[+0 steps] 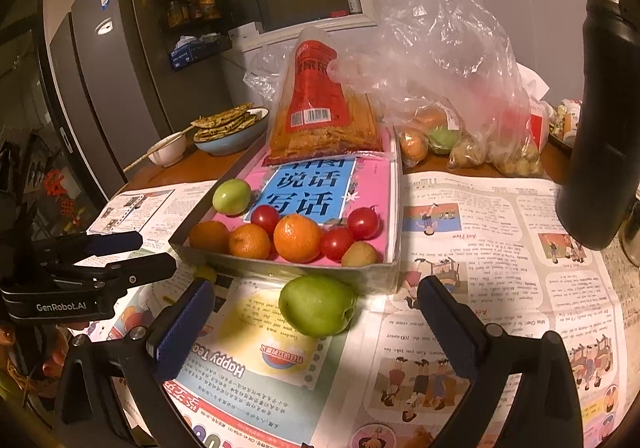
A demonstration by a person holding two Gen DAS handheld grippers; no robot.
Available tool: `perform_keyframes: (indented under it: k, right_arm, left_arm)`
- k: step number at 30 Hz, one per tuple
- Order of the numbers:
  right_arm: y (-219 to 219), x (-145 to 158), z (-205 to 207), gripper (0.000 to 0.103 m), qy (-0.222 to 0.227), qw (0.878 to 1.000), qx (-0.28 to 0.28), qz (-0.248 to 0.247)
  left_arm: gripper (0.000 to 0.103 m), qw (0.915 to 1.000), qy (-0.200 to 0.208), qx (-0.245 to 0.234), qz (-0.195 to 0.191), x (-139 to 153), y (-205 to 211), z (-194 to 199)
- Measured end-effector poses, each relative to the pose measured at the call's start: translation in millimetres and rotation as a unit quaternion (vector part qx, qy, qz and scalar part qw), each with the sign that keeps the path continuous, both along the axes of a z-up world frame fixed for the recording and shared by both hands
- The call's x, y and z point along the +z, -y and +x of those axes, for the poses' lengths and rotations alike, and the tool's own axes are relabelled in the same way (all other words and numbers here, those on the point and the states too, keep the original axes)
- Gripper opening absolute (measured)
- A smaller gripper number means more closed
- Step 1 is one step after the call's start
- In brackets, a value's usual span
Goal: Organize fruits
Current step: 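Withdraw both open tools from the book toward the remaining fruit on the newspaper, then grasp the small brown kiwi with the left tool while the right tool grasps the green apple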
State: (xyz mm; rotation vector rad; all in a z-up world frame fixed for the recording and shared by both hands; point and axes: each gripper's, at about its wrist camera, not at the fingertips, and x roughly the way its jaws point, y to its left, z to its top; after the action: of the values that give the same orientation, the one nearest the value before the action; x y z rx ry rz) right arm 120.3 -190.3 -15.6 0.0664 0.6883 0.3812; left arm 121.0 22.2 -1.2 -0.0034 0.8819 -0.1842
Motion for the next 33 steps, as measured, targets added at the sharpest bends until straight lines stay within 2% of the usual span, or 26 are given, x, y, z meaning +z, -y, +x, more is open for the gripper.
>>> perform_keyframes:
  k: [18,33]
  right_arm:
    - [-8,-39,17,0.102,-0.055,0.998,-0.021,-0.014]
    - [-23,-51,28,0.099,-0.062,0.997,-0.038,-0.035]
  left_arm:
    - [0.076,0.9991,-0.043,0.000,0.005,-32,2,12]
    - [0.075,0.9986,-0.051,-0.002,0.012,-45,10,25]
